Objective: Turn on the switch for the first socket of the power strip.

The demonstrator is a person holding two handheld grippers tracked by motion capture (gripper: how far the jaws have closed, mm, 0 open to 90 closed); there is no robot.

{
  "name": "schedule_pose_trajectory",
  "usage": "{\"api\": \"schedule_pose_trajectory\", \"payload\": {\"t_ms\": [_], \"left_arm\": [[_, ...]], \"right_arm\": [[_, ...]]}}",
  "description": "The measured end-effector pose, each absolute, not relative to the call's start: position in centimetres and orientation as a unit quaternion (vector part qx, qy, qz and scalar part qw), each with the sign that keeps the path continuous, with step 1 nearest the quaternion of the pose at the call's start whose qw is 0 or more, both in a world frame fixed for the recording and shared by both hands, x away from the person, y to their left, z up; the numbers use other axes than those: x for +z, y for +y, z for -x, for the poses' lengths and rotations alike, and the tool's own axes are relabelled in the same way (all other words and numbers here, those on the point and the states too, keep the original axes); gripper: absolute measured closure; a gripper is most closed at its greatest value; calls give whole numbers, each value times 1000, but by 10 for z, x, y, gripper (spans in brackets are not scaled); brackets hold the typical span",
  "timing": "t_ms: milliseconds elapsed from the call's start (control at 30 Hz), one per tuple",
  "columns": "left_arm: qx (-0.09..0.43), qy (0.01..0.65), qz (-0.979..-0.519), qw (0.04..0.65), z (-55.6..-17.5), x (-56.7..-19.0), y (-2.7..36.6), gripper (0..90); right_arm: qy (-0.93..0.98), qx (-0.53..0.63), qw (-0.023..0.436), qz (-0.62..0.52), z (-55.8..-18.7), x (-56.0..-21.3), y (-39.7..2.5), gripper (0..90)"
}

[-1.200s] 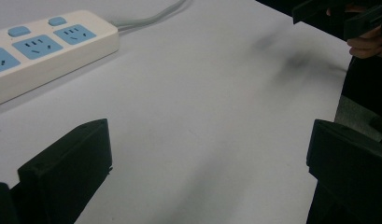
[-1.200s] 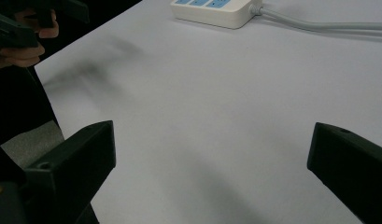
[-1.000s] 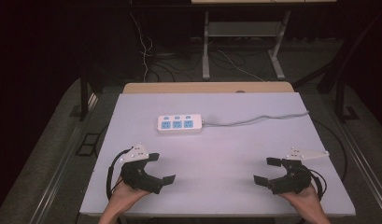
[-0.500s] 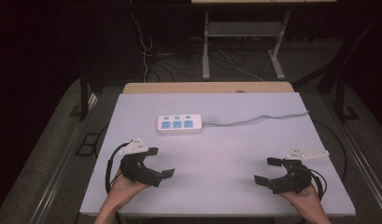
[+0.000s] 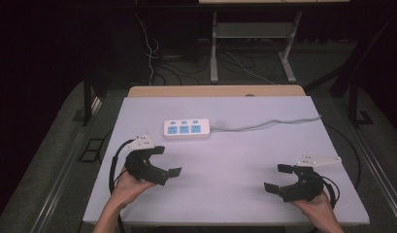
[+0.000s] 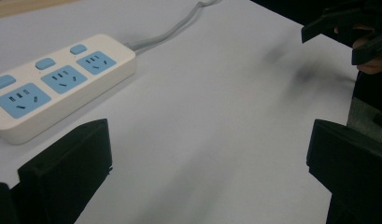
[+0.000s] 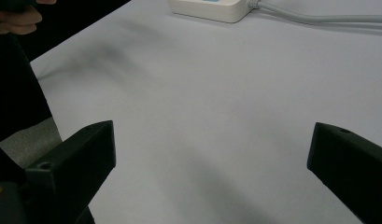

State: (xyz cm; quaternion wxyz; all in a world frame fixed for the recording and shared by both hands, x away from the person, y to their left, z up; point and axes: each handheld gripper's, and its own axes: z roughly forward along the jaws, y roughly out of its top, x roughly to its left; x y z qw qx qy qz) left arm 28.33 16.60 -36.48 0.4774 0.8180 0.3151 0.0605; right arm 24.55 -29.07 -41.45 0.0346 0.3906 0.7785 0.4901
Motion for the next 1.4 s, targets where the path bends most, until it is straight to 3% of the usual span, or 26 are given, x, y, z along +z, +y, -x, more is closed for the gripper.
{"api": "schedule_pose_trajectory", "payload": {"t_ms": [1400], "left_arm": [[68,316,-826,462,-334,-334,156,0]], "right_arm": [[780,489,32,-389,-245,-416,-291,9]]}}
